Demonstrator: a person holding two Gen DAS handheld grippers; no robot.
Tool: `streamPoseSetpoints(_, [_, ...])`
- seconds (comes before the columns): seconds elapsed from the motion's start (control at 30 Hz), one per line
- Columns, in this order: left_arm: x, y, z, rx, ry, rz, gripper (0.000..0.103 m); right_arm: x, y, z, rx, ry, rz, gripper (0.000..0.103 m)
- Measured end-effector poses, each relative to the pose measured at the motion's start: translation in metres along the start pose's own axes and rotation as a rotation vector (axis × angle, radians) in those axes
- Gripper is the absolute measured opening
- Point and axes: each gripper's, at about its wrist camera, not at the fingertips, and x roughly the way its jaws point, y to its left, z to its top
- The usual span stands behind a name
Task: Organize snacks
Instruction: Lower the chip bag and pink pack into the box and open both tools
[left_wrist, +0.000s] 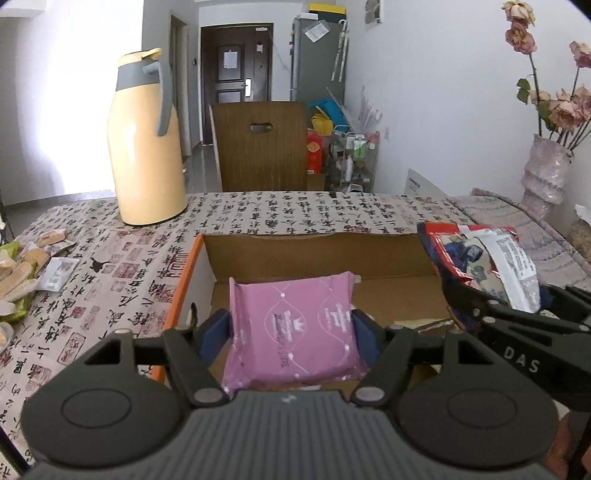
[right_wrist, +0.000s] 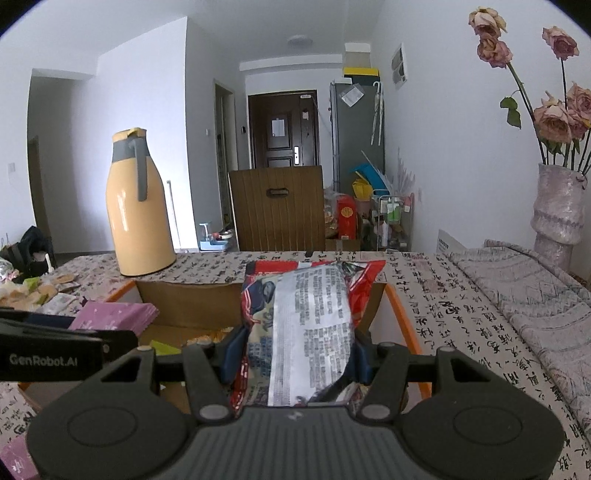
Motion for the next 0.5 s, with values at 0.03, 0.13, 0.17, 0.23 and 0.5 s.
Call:
streamPoseSetpoints(0.03, [0.000, 0.001, 0.000, -0.006, -0.001, 0.004, 0.078, 0.000, -0.001, 0.000, 0.002, 0.003, 0.000, 0.060])
streamPoseSetpoints(0.13, [-0.002, 0.006, 0.001, -0.033, -0.009, 0.004, 0.089, -0.002, -0.004, -0.001, 0.014, -0.001, -0.027, 0.078])
streamPoseSetpoints(0.17, [-0.003, 0.008, 0.001, -0.039, -0.014, 0.000, 0.094, -0.003, -0.006, -0.002, 0.022, -0.004, -0.036, 0.083])
streamPoseSetpoints(0.23, [-0.004, 0.009, 0.001, -0.044, -0.020, 0.007, 0.100, -0.007, -0.011, -0.002, 0.044, -0.011, -0.036, 0.085])
streamPoseSetpoints(0.5, [-0.002, 0.011, 0.001, -0.060, -0.004, 0.024, 0.103, -0.008, -0.026, -0.003, 0.104, -0.005, -0.056, 0.103])
